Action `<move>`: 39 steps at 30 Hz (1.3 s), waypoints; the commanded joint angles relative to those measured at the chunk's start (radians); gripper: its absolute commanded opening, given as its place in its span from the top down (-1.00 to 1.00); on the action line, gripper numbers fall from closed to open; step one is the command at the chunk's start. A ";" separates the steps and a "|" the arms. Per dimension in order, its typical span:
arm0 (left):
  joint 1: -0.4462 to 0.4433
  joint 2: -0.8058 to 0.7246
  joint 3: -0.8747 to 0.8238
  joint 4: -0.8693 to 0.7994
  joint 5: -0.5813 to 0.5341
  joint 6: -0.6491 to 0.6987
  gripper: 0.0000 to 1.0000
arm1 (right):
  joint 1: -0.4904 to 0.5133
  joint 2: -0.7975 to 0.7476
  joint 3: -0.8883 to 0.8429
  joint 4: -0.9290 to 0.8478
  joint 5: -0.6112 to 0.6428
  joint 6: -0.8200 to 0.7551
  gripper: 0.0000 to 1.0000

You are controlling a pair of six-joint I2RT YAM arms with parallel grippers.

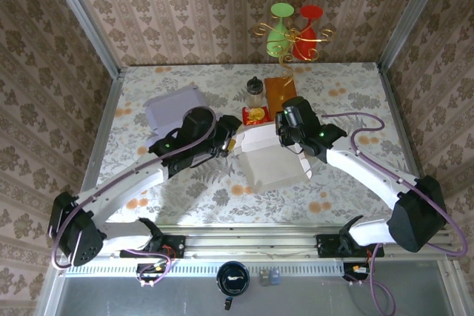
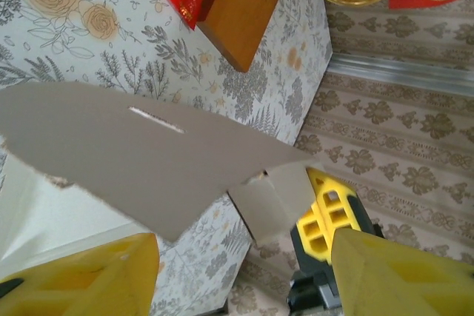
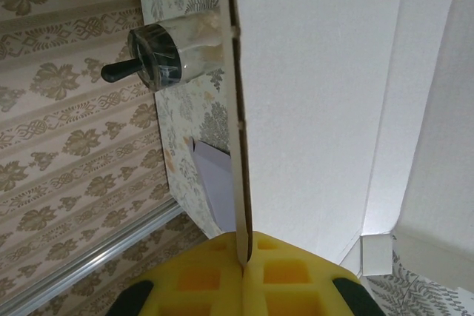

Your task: Fold the paper box

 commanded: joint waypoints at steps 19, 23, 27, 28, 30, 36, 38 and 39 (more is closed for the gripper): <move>0.078 0.031 -0.020 0.082 0.103 0.101 -0.13 | -0.032 0.033 0.047 -0.091 -0.078 -0.032 1.00; 0.115 -0.092 -0.017 -0.117 0.097 0.148 -0.25 | -0.034 0.033 0.039 -0.074 -0.053 -0.080 1.00; 0.221 -0.190 -0.005 -0.318 0.139 0.275 -0.17 | -0.042 0.081 0.040 -0.036 -0.056 -0.161 1.00; 0.248 -0.199 -0.002 -0.343 0.156 0.324 -0.14 | -0.042 0.093 0.041 -0.026 -0.066 -0.184 1.00; 0.308 -0.201 -0.010 -0.358 0.212 0.446 -0.03 | -0.047 0.116 0.038 0.016 -0.087 -0.243 1.00; 0.379 -0.167 -0.068 -0.293 0.280 0.747 0.24 | -0.050 0.120 -0.096 0.362 -0.145 -0.408 1.00; 0.376 -0.157 -0.102 -0.258 0.278 0.843 0.26 | -0.055 0.109 -0.142 0.440 -0.160 -0.413 1.00; 0.375 -0.150 -0.124 -0.232 0.282 0.885 0.28 | -0.058 0.103 -0.162 0.478 -0.171 -0.423 1.00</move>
